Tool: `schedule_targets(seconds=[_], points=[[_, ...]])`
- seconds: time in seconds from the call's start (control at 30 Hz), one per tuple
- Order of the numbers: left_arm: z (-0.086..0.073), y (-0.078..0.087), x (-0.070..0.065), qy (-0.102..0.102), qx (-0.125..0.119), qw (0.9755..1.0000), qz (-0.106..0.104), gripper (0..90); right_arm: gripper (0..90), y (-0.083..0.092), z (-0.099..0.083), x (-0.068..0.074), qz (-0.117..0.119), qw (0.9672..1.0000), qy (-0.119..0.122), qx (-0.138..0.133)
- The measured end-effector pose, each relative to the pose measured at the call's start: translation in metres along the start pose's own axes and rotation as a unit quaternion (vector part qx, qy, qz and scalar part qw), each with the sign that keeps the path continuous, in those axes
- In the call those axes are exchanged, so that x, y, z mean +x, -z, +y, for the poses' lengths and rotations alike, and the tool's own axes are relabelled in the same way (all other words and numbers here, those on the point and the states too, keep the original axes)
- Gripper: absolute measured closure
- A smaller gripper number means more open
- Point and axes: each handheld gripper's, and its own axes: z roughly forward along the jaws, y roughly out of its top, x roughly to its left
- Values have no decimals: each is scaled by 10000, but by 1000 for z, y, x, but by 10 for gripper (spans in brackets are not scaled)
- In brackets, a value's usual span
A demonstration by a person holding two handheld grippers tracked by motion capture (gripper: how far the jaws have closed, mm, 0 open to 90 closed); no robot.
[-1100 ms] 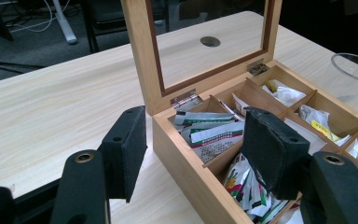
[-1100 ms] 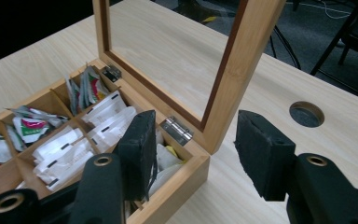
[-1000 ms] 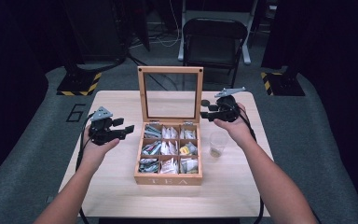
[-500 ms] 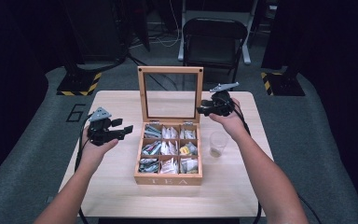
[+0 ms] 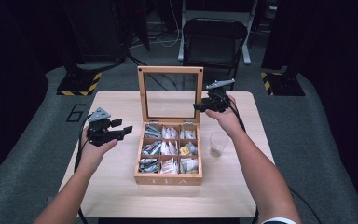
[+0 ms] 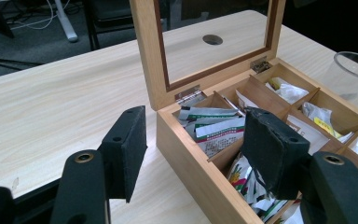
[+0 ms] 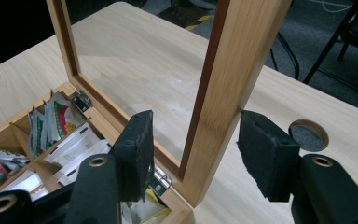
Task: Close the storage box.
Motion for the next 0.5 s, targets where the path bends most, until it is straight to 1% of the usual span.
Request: schedule_targets(seconds=[0.13,0.23,0.33,0.37,0.5], points=[[0,0,0,13,20,10000,4,399,449,-2,0,-2,31,10000,-54,-21],[0,1,0,19,17,10000,6,399,447,-6,-1,-3,49,10000,-36,-33],[0,1,1,21,20,10000,3,399,432,-8,-1,-2,64,9999,-96,-79],[0,1,1,20,22,10000,0,399,429,-10,0,-2,61,9999,-63,-91],[-1,2,2,3,29,10000,7,399,429,-10,0,1,-3,10000,-69,-62]])
